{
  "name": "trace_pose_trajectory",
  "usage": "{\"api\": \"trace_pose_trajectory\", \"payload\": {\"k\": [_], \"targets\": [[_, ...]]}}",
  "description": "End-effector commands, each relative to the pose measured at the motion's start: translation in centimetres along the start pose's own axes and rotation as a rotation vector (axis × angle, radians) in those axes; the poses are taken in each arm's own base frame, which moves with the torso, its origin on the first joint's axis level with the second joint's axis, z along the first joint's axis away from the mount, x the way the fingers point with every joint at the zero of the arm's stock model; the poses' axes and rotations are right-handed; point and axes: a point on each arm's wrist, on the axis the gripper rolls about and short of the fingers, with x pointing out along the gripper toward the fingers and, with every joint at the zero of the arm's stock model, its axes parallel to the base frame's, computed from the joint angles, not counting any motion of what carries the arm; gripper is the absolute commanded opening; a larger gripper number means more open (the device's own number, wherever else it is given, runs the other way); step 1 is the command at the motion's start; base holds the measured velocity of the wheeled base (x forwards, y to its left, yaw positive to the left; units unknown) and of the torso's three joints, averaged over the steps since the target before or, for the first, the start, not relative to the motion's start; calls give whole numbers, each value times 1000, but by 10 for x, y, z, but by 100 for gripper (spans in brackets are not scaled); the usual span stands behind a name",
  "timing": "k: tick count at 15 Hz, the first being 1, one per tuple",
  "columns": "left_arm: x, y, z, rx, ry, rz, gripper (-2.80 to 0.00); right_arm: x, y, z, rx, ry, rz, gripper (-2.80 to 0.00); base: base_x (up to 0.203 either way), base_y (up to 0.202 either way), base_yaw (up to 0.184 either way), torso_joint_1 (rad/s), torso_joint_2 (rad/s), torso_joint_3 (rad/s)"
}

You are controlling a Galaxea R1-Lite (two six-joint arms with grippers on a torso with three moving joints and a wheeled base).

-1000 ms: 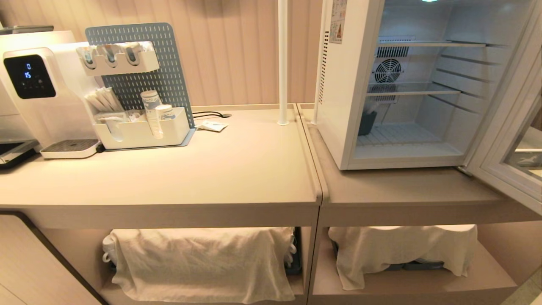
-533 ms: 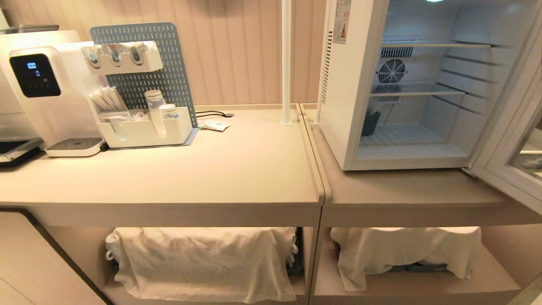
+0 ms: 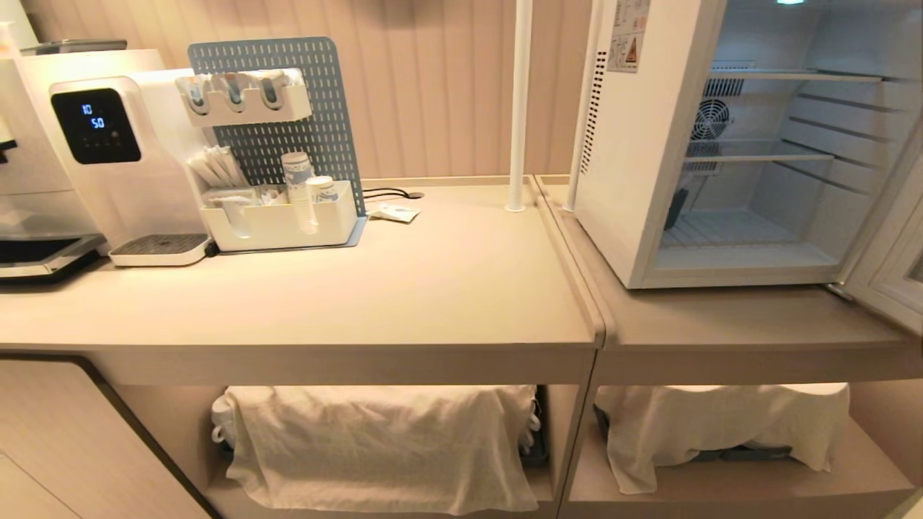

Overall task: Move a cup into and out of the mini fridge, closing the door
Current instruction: Place the paper cup on the table

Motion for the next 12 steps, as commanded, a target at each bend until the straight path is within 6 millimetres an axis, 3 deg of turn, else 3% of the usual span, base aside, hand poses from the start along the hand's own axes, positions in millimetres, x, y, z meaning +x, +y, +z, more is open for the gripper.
{"api": "trace_pose_trajectory", "payload": {"k": [1,12], "targets": [[0,0,0,0,1,-1,-280,0,0,0,-1,0,1,-280,0,189,2,6,3,2],[0,0,0,-2,-1,0,-280,0,0,0,-1,0,1,-280,0,192,-1,2,1,3]]}}
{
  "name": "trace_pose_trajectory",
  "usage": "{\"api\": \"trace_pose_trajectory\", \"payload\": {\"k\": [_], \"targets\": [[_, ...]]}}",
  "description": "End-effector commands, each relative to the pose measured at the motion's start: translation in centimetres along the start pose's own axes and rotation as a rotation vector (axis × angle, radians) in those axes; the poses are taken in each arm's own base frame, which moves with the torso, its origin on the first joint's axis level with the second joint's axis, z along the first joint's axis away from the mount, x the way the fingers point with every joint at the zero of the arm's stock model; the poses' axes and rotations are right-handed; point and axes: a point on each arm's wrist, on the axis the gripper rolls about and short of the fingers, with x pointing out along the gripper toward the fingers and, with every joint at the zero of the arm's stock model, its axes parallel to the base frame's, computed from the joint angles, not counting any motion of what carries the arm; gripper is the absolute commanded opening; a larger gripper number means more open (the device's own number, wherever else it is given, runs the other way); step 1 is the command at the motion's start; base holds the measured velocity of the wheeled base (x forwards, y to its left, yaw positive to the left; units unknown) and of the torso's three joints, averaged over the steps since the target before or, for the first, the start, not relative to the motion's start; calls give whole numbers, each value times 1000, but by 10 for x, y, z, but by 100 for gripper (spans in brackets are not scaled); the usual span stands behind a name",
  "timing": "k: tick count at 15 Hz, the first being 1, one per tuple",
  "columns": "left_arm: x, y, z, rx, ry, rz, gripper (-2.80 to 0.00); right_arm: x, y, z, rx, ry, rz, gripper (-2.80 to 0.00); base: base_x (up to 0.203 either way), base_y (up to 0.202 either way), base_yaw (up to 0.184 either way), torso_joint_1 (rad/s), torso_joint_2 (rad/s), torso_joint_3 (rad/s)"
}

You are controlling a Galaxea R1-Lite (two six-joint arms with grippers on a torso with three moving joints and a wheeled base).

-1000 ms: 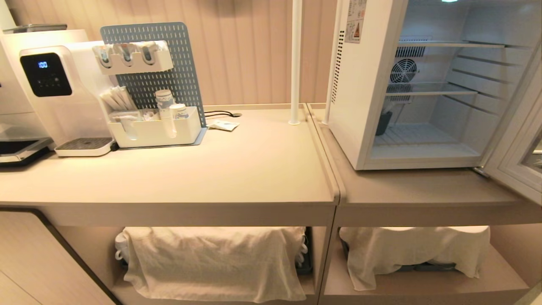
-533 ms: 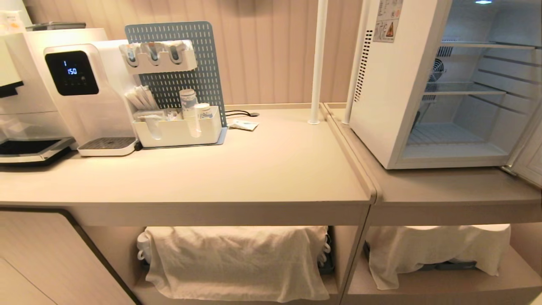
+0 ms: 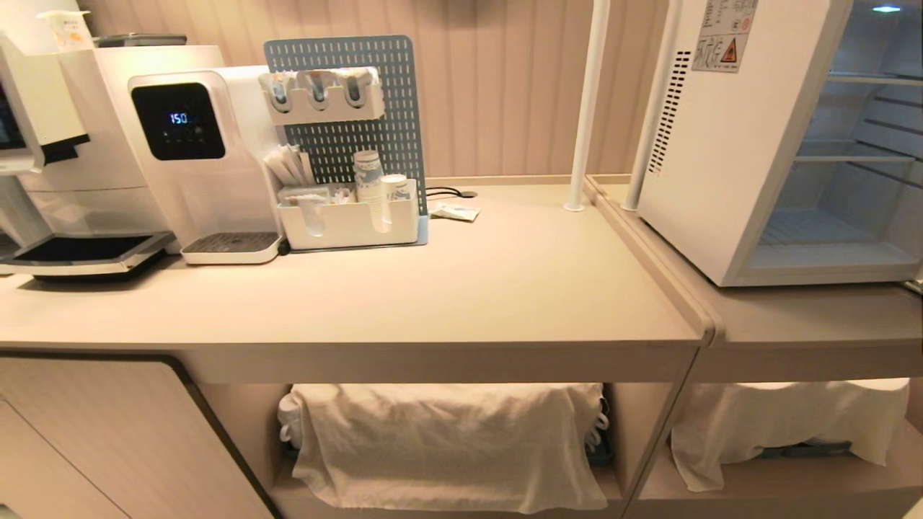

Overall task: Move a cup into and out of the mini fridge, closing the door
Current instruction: Place the paper cup on the table

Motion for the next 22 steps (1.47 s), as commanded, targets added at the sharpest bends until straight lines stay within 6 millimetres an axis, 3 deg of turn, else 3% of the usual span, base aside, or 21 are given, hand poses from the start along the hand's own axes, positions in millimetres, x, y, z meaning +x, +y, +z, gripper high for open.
{"api": "trace_pose_trajectory", "payload": {"k": [1,17,22], "targets": [[0,0,0,-1,1,0,-280,0,0,0,-1,-1,1,-280,0,194,-1,-1,2,5],[0,0,0,-5,1,-1,-280,0,0,0,-1,1,3,-280,0,193,0,2,3,3],[0,0,0,-2,1,0,-280,-1,-1,6,61,-14,-9,-280,0,40,0,2,1,2]]}}
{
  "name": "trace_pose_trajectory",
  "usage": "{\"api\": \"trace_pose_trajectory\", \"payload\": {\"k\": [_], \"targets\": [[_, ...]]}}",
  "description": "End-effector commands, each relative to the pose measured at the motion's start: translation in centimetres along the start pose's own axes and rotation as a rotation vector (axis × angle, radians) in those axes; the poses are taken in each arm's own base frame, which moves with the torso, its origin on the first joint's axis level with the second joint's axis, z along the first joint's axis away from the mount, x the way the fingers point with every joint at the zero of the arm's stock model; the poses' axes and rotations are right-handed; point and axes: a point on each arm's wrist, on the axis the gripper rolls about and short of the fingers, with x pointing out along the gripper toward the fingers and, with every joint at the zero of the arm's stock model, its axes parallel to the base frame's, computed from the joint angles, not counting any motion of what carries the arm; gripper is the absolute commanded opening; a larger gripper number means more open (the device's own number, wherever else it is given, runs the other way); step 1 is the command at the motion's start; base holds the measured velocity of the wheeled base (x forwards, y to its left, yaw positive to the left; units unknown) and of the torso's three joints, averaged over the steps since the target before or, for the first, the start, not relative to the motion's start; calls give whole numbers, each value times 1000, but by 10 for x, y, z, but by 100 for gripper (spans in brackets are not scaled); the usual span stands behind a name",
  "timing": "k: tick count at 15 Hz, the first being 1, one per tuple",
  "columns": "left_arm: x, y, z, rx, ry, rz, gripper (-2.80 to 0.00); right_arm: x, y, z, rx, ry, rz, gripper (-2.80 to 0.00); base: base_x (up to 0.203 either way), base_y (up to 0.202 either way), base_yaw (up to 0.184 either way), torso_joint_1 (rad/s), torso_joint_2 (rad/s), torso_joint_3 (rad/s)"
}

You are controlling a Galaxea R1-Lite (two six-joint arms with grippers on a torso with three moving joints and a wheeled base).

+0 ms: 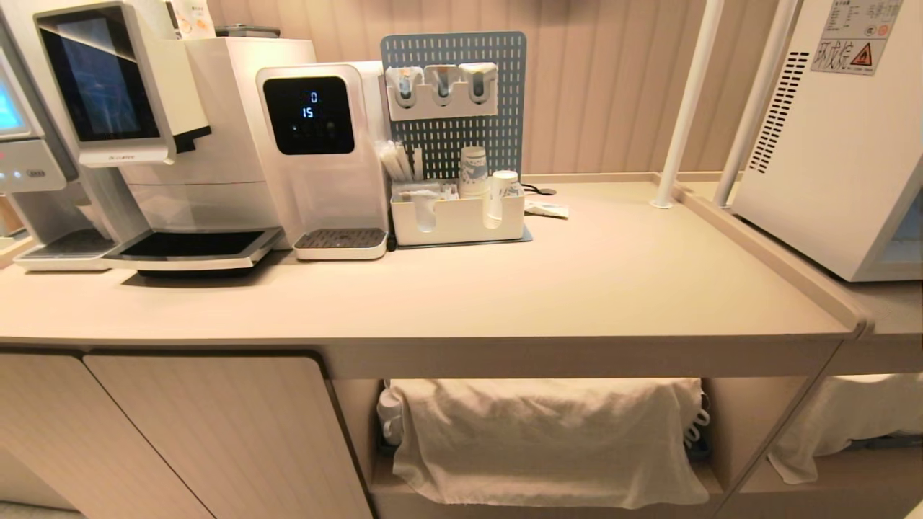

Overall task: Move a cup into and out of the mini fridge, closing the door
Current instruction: Place the paper cup on the table

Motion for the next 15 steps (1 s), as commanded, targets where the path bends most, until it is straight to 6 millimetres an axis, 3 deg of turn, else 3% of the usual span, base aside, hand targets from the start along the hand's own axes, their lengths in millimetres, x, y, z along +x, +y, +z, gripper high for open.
{"api": "trace_pose_trajectory", "payload": {"k": [1,2,4,5,7,8,9,11,13,15], "targets": [[0,0,0,0,1,-2,-280,-4,-1,20,12,-26,-10,-280,0,0,0,0,0,0],[0,0,0,0,1,-1,-280,-7,-2,45,30,-28,-12,-280,0,0,0,0,0,0],[0,0,0,0,1,-2,-280,-9,-6,118,72,-40,4,-280,0,0,0,0,0,0],[0,0,0,0,1,-1,-280,0,-8,155,88,-17,14,-280,0,0,0,0,0,0],[0,0,0,0,1,-2,-280,46,-10,226,124,73,49,-280,0,0,0,0,0,0],[0,0,0,0,1,-2,-280,78,-11,248,138,133,69,-280,0,0,0,0,0,0],[0,0,0,0,1,-1,-280,117,-10,263,154,213,88,-280,0,0,0,0,0,0],[0,0,0,0,1,0,-280,188,-4,266,192,398,144,-280,0,0,0,0,0,0],[0,0,0,0,1,-1,-280,249,8,251,252,571,200,-280,0,0,0,0,0,0],[0,0,0,0,1,-1,-280,297,21,223,259,710,233,-280,0,0,0,0,0,0]]}}
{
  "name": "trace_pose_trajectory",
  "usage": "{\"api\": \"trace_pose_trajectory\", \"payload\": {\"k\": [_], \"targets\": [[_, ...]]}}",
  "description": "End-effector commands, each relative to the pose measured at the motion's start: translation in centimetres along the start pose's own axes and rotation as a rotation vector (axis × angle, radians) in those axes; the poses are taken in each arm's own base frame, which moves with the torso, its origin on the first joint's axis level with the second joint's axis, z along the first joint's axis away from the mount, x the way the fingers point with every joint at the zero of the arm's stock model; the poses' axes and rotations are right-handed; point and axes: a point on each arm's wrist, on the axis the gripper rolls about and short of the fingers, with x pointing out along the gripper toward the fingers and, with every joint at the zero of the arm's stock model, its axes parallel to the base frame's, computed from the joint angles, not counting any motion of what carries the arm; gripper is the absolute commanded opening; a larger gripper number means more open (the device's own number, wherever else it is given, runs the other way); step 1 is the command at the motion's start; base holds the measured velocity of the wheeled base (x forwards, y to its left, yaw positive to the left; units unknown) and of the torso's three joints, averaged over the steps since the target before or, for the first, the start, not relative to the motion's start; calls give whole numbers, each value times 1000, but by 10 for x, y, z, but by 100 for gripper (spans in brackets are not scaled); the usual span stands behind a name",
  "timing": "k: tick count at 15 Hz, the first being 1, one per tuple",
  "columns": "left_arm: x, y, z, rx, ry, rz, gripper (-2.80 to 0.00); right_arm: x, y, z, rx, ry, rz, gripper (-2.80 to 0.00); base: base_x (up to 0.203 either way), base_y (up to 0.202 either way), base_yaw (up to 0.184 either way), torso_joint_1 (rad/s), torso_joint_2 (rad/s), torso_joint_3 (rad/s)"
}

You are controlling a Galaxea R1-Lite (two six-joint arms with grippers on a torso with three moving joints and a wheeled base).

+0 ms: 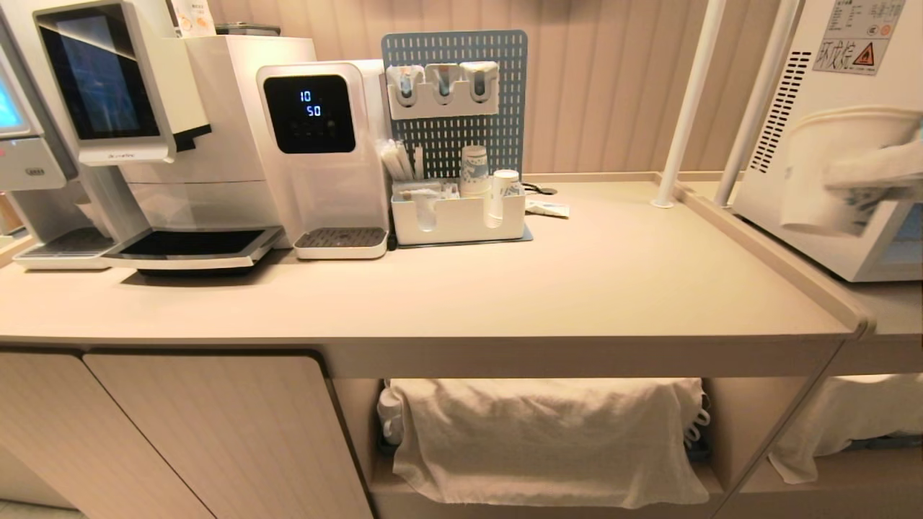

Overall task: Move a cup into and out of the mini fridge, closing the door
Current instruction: Place the paper cup on the table

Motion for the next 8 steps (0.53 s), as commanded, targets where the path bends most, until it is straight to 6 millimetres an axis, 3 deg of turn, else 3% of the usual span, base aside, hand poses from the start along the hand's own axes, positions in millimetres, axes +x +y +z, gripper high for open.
{"api": "trace_pose_trajectory", "payload": {"k": [1,4,8], "targets": [[0,0,0,0,0,2,-280,118,-15,-5,3,242,-6,-280,0,0,0,0,0,0],[0,0,0,0,1,1,-280,190,-24,-15,-49,208,31,-280,0,0,0,0,0,0],[0,0,0,0,1,1,-280,270,-33,-46,-103,154,81,-280,0,0,0,0,0,0]]}}
